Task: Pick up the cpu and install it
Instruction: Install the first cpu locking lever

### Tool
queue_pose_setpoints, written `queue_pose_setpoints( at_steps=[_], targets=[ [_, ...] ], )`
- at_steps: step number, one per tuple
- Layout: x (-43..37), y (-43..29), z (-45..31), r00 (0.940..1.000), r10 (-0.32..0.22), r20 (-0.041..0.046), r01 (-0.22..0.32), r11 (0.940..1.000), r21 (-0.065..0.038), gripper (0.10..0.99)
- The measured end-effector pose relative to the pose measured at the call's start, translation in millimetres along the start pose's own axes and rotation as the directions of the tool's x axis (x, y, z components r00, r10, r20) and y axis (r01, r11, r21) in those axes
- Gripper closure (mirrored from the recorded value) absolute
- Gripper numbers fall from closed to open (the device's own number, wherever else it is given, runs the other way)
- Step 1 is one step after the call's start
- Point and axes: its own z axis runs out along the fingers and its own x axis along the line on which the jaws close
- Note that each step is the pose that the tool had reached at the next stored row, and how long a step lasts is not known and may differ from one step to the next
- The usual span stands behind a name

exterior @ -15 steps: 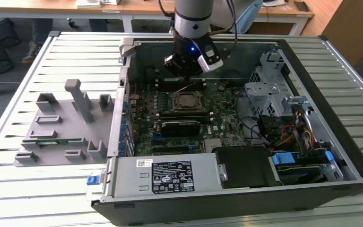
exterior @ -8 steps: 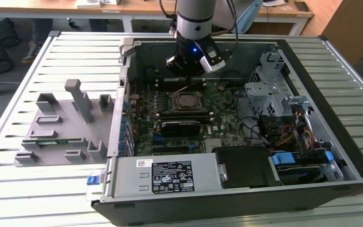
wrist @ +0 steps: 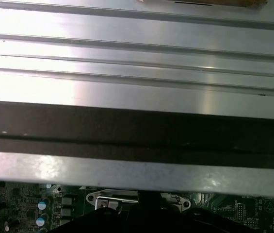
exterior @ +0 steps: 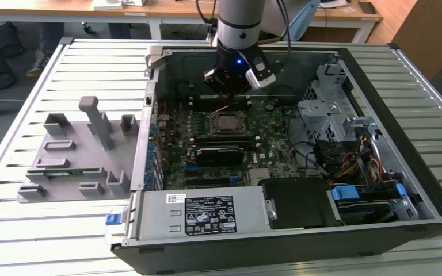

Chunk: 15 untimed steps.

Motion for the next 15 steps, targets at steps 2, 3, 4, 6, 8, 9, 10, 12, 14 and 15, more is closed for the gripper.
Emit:
queue_pose_setpoints(
  at_steps=[2,3,4,6,8,9,10,12,14,15],
  targets=[
    [-0.4,0.2,1.0,1.0000,0.000,-0.0003,0.000,1.0000,0.003,0.980],
    [-0.5,0.5,1.7,1.0000,0.000,-0.0005,0.000,1.0000,0.007,0.980],
    [-0.6,0.7,2.3,1.0000,0.000,-0.0005,0.000,0.9999,0.010,0.980],
    [-1.0,1.3,3.1,1.0000,0.000,-0.0011,0.000,0.9999,0.016,0.980],
    [-1.7,1.8,3.7,1.0000,-0.001,-0.0011,0.001,0.9998,0.017,0.980],
    [-2.2,2.0,3.8,1.0000,-0.001,-0.0012,0.001,0.9998,0.017,0.980],
    [-2.7,2.2,3.9,1.0000,-0.002,-0.0011,0.002,0.9998,0.017,0.980],
    [-3.9,2.5,4.2,1.0000,-0.002,-0.0012,0.002,0.9998,0.017,0.980],
    [-5.5,2.8,4.6,1.0000,-0.002,-0.0012,0.002,0.9998,0.017,0.980],
    [-6.0,3.0,5.0,1.0000,-0.002,-0.0011,0.002,0.9998,0.017,0.980]
  ],
)
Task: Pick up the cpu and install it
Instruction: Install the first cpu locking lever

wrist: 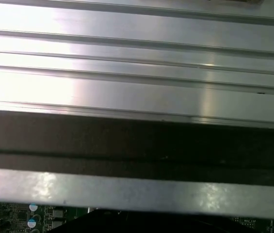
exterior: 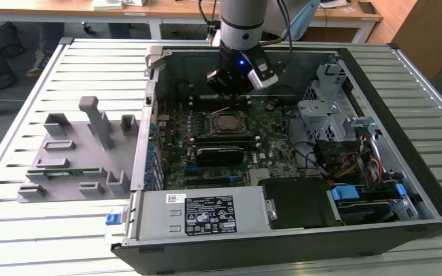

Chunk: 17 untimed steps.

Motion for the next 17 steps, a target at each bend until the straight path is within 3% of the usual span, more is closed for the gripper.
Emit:
queue_pose_setpoints(
  at_steps=[17],
  targets=[
    [-4.1,-0.3,13.7,1.0000,-0.006,-0.0006,0.006,1.0000,0.000,0.980]
  ],
)
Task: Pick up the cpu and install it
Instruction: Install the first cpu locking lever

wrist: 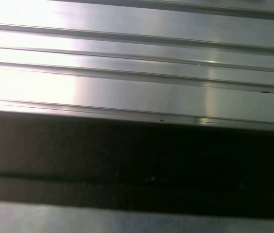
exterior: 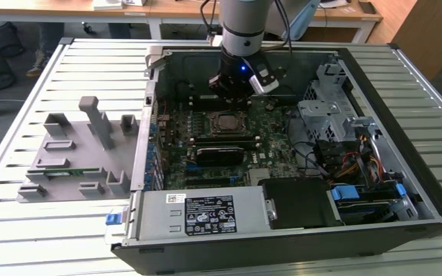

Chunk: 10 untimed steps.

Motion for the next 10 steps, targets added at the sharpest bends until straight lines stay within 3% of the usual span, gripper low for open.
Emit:
queue_pose_setpoints(
  at_steps=[10],
  targets=[
    [-1.1,-0.2,3.0,1.0000,-0.001,-0.0006,0.001,1.0000,0.009,0.980]
  ],
)
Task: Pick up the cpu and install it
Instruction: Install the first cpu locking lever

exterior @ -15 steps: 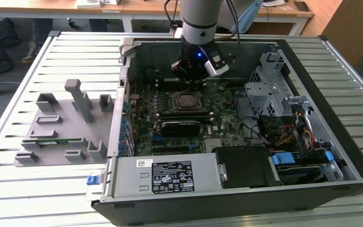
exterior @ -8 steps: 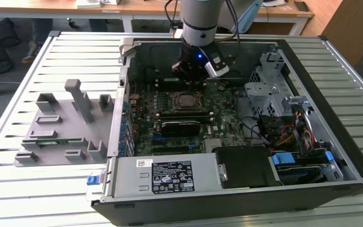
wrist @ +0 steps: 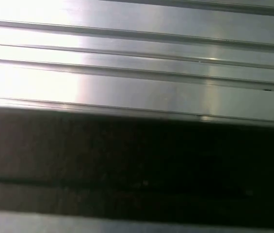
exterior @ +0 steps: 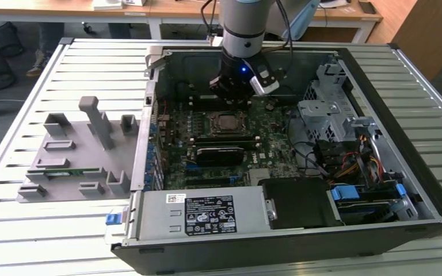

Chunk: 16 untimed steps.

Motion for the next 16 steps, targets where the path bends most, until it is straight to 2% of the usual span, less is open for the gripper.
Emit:
queue_pose_setpoints(
  at_steps=[4,6,13,16],
  targets=[
    [0.1,-0.3,2.6,1.0000,0.000,-0.0016,0.000,0.9999,0.013,0.980],
    [0.0,-0.3,3.5,1.0000,-0.001,-0.0014,0.001,0.9999,0.016,0.980],
    [-0.1,-0.3,5.1,1.0000,-0.002,-0.0018,0.002,0.9998,0.018,0.980],
    [-0.5,0.4,5.2,1.0000,-0.006,-0.0015,0.006,0.9999,0.014,0.980]
  ],
)
